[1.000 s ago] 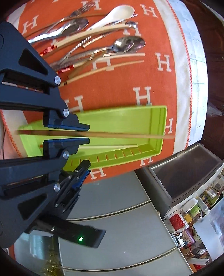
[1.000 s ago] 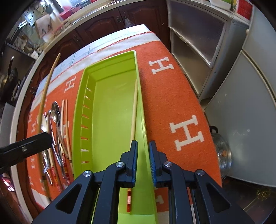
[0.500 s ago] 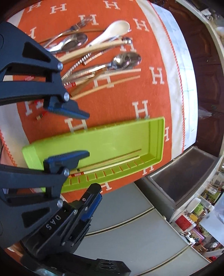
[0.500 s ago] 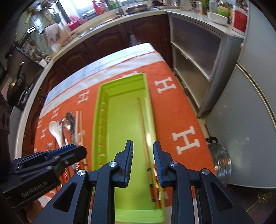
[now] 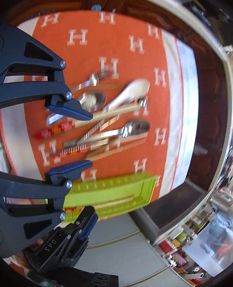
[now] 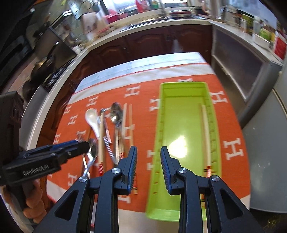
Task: Organize utensils
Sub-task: 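Grasp a red-tipped chopstick with the right tool while the left tool reaches another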
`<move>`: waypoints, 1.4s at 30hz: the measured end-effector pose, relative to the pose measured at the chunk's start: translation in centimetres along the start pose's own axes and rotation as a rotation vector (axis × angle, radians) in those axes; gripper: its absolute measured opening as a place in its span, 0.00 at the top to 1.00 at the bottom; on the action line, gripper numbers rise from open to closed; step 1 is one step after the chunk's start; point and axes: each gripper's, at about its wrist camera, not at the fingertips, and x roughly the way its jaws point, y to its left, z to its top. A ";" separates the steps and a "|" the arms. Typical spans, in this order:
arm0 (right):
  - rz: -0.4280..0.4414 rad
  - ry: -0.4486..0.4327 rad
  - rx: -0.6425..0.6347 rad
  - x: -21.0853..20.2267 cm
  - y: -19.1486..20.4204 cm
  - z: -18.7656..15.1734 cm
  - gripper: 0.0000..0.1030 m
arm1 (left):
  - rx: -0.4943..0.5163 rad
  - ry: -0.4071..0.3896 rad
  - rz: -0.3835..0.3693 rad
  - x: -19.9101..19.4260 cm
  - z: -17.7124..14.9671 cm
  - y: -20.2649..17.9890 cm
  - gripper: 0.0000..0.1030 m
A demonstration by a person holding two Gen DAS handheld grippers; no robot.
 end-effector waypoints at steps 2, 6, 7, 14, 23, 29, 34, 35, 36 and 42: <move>0.007 0.015 -0.018 0.8 1.1 -0.1 0.72 | 0.005 -0.037 0.045 -0.9 -0.5 1.3 0.51; 0.021 0.058 -0.035 2.8 3.0 0.1 0.72 | 0.008 -0.068 0.092 -1.5 -1.3 3.4 0.50; 0.021 0.070 -0.039 3.4 3.3 0.2 0.72 | 0.011 -0.069 0.098 -1.4 -1.4 3.6 0.50; 0.008 0.127 -0.048 7.8 3.9 1.0 0.72 | 0.039 -0.028 0.085 1.6 -2.1 4.2 0.52; -0.039 0.176 -0.068 12.7 4.0 3.3 0.72 | -0.003 0.094 -0.016 7.3 -1.8 4.2 0.76; -0.088 0.214 -0.106 15.6 4.0 3.8 0.73 | -0.018 0.130 -0.040 9.3 -2.0 4.0 0.84; -0.140 0.255 -0.166 18.1 4.8 3.3 0.80 | -0.029 0.153 -0.034 10.1 -2.3 4.5 0.84; -0.149 0.225 -0.176 18.1 5.0 3.1 0.81 | -0.037 0.158 -0.034 10.3 -2.3 4.8 0.84; -0.166 0.217 -0.194 18.2 5.2 2.8 0.82 | -0.043 0.156 -0.040 10.3 -2.4 5.0 0.84; -0.153 0.195 -0.153 18.2 4.5 2.7 0.94 | -0.029 0.165 -0.024 10.3 -2.3 4.9 0.84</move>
